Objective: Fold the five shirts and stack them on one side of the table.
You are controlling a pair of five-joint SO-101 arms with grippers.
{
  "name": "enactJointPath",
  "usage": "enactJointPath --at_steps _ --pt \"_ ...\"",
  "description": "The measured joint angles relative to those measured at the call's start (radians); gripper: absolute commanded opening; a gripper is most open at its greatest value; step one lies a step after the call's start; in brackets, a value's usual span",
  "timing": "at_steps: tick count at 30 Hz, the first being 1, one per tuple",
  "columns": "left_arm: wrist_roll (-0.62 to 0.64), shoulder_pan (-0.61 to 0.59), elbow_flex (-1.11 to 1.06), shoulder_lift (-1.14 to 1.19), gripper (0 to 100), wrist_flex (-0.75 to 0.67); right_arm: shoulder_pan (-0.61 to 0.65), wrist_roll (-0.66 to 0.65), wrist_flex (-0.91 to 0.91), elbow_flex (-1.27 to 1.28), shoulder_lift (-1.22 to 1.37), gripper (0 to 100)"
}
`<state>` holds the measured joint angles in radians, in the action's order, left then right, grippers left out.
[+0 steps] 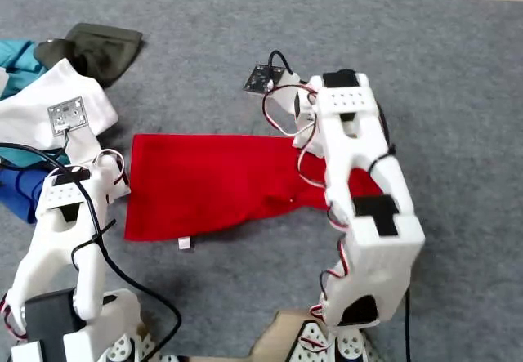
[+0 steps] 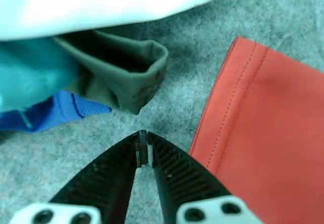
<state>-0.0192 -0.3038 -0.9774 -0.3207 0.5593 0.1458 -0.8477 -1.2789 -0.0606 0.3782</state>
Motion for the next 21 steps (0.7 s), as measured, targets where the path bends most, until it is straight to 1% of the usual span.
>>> enactJointPath --at_steps 4,6,8,9,10,13,18,21 --pt "0.000 0.000 0.000 0.000 2 0.000 0.002 0.015 -0.183 -0.127 -0.040 5.8" --pt "0.000 0.000 0.000 0.000 2 0.000 -0.002 0.015 -0.270 -0.130 -0.100 5.5" --pt "0.000 0.000 0.000 0.000 2 0.000 -0.002 0.015 -0.331 -0.104 -0.180 2.2" --pt "0.000 0.000 0.000 0.000 2 0.000 0.000 0.015 -0.342 -0.074 -0.221 0.2" --pt "0.000 0.000 0.000 0.000 2 0.000 0.000 0.015 -0.344 -0.032 -0.259 0.5" --pt "0.000 0.000 0.000 0.000 2 0.000 0.000 0.015 -0.307 0.146 -0.374 0.5" --pt "0.000 0.000 0.000 0.000 2 0.000 0.002 0.015 -0.106 0.494 -0.480 0.5" --pt "0.000 0.000 0.000 0.000 2 0.000 0.023 0.021 0.000 0.624 -0.485 0.5"
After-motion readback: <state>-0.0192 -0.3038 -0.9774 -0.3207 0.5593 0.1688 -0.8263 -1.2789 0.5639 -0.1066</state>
